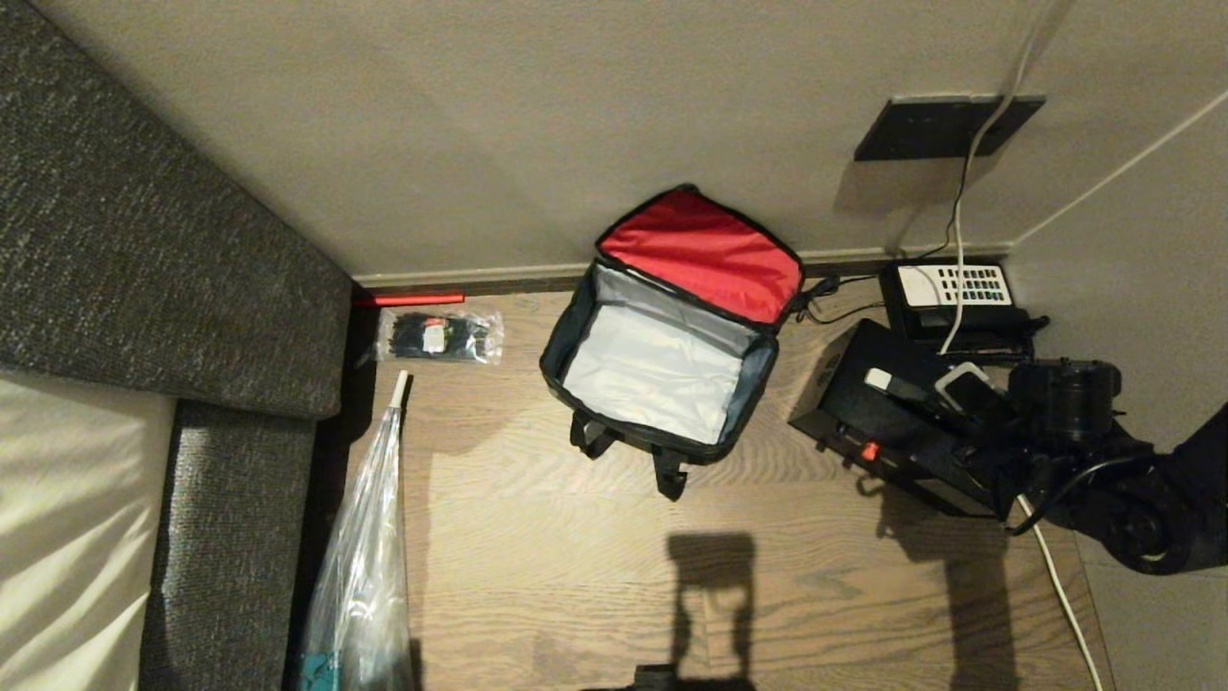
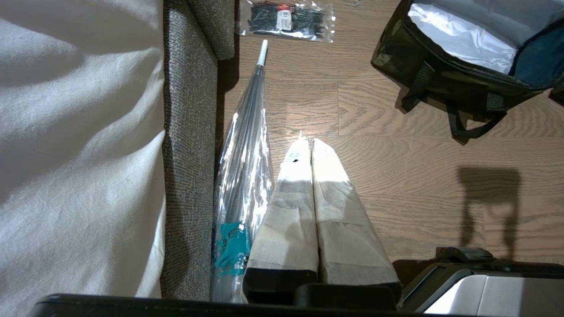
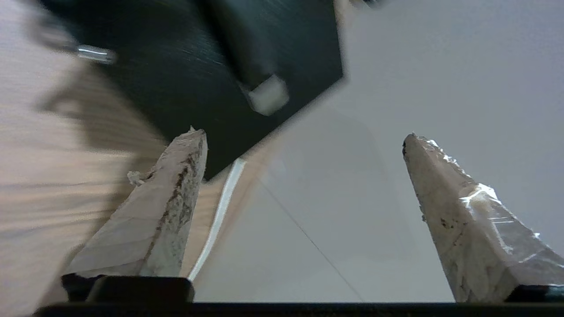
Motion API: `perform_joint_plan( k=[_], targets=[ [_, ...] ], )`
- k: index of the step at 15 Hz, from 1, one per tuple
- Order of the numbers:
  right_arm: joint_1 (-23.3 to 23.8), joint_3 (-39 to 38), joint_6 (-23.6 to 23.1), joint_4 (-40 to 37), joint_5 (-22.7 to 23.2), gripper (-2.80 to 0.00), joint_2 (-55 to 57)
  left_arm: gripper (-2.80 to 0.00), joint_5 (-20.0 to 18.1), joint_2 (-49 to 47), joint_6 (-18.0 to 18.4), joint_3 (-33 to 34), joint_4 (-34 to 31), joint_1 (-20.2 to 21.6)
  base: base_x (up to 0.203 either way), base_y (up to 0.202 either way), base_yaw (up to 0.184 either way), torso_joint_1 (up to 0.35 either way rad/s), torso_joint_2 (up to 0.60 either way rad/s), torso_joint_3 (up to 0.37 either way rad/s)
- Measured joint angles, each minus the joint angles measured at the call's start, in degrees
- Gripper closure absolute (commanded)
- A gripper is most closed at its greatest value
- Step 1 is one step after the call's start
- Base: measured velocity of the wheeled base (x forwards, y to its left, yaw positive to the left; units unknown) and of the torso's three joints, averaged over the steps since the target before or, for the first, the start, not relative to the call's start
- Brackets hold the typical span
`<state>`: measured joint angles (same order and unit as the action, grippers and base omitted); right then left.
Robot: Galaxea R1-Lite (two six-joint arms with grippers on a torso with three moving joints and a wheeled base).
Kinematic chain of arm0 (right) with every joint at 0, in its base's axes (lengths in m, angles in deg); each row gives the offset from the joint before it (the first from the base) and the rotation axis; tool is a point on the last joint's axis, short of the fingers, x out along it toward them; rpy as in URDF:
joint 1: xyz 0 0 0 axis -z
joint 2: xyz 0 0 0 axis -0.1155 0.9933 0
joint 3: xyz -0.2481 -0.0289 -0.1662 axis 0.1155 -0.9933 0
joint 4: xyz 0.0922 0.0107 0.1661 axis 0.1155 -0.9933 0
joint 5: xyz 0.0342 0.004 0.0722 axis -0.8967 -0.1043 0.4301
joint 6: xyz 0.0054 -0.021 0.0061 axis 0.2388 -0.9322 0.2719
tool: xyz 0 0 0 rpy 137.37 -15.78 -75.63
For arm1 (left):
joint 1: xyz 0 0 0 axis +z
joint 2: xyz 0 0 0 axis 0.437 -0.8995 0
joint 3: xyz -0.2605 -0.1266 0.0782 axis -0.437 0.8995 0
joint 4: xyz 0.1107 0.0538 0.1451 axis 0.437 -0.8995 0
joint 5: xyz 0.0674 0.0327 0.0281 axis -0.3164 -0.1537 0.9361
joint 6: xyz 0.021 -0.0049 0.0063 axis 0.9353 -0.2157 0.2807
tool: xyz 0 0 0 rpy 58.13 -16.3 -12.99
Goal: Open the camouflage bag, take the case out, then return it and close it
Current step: Grip the handle again
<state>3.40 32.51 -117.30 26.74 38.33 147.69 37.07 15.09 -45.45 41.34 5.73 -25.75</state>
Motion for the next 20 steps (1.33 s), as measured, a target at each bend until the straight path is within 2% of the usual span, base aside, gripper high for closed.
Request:
perform_joint_plan(
  k=[3,8,11,14,20],
  targets=[
    [-1.57,0.29,-1.86,6.41,-0.7,-2.8,3.05,0.0,0.0,0.0,0.0,0.0,0.0,-0.05,0.0,0.0,0.0,0.0,0.0,0.0],
    [-1.92,2.5,-13.03,20.33,-0.78,-2.8,7.85,0.0,0.0,0.0,0.0,0.0,0.0,-0.02,0.0,0.0,0.0,0.0,0.0,0.0],
    [-1.94,5.13,-13.8,21.52,-0.93,-2.8,10.4,0.0,0.01,0.0,-0.01,0.0,-0.02,-0.05,0.0,0.0,0.0,0.0,0.0,0.0],
    [-1.91,7.52,-14.22,22.39,-3.19,-2.8,12.49,0.0,0.0,0.0,-0.01,0.0,0.0,-0.05,0.0,0.0,0.0,0.0,0.0,0.0],
    [-1.93,8.58,-19.29,25.31,-3.37,-2.8,15.46,0.0,-0.01,0.0,0.0,0.0,0.0,0.0,0.0,0.0,0.0,0.0,0.0,0.0]
  ],
)
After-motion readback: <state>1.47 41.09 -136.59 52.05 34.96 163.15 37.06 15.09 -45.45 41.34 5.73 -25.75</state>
